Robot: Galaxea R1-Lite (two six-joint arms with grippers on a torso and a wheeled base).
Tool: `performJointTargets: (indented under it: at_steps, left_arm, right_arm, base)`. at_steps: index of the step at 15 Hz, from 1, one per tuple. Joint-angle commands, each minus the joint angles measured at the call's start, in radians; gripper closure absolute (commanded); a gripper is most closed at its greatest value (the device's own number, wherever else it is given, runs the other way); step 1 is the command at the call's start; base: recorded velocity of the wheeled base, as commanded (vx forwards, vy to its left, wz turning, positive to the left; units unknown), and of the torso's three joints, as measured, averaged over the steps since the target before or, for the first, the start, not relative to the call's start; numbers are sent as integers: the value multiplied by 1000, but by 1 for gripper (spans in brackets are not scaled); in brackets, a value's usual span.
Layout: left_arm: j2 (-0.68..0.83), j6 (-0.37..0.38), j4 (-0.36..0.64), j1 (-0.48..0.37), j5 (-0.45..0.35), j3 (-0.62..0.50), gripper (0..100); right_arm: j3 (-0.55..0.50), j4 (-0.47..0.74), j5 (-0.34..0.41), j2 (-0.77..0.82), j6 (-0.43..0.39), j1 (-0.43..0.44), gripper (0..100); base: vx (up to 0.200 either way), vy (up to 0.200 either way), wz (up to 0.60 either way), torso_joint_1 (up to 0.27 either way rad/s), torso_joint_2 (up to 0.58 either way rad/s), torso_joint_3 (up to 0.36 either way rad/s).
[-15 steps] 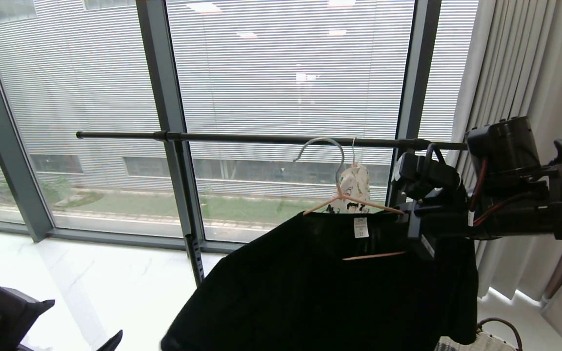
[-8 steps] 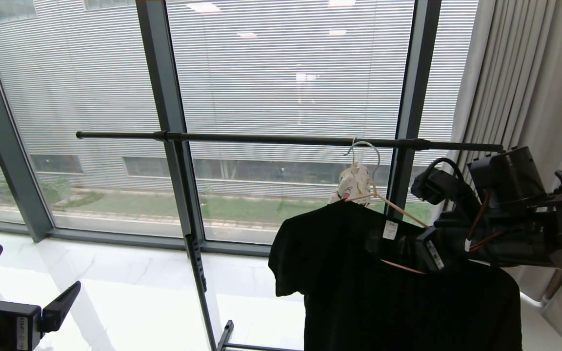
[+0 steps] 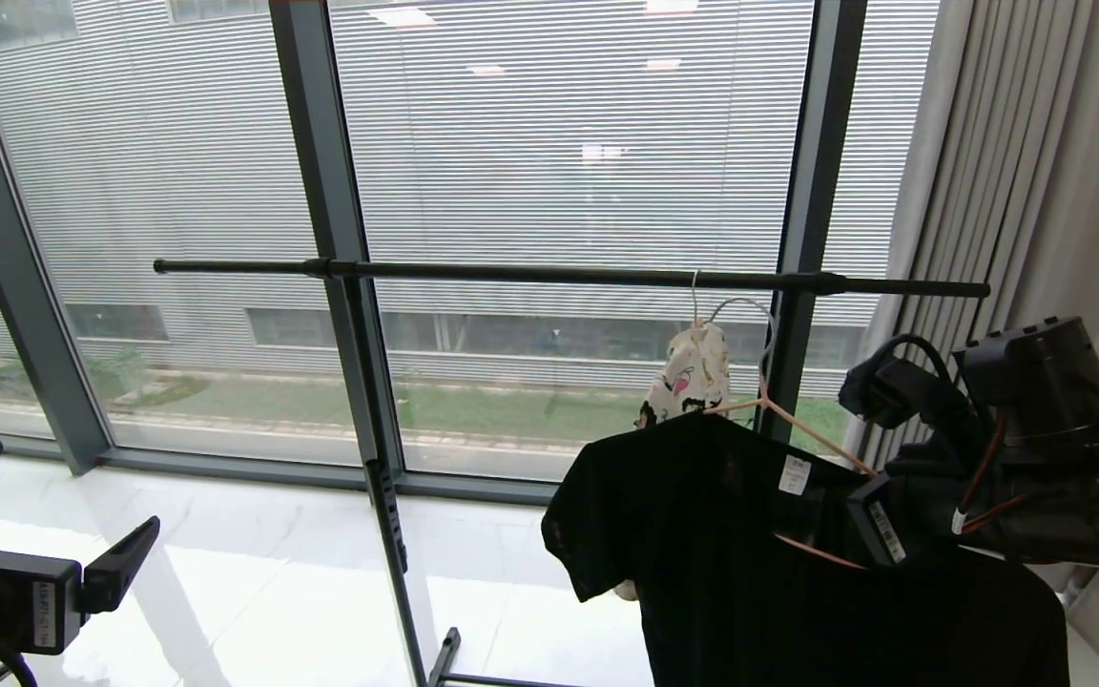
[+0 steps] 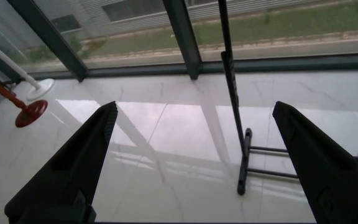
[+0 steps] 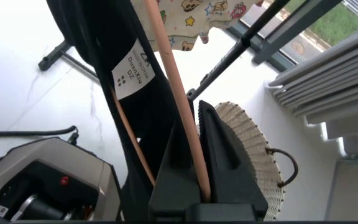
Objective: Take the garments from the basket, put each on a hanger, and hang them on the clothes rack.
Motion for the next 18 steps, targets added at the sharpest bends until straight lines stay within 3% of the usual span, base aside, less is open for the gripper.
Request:
performJointTargets:
  at_steps: [1,13,18]
  left_arm:
    - [6,0,1,0,1,-1,0]
    - [6,1,1,-1,1,-4,0]
    - [4,1,-1,-20,1,-4,0]
  right_arm:
    - [2,0,0,-3,0,2,100]
    - [-7,-4,0,14,0,24,100]
    - [-84,-4,-3,68,1,37,100]
  base:
    - [0,200,0,2,2,-2]
    - [0,200,0,2,1,4]
    - [0,0,0,0,0,0]
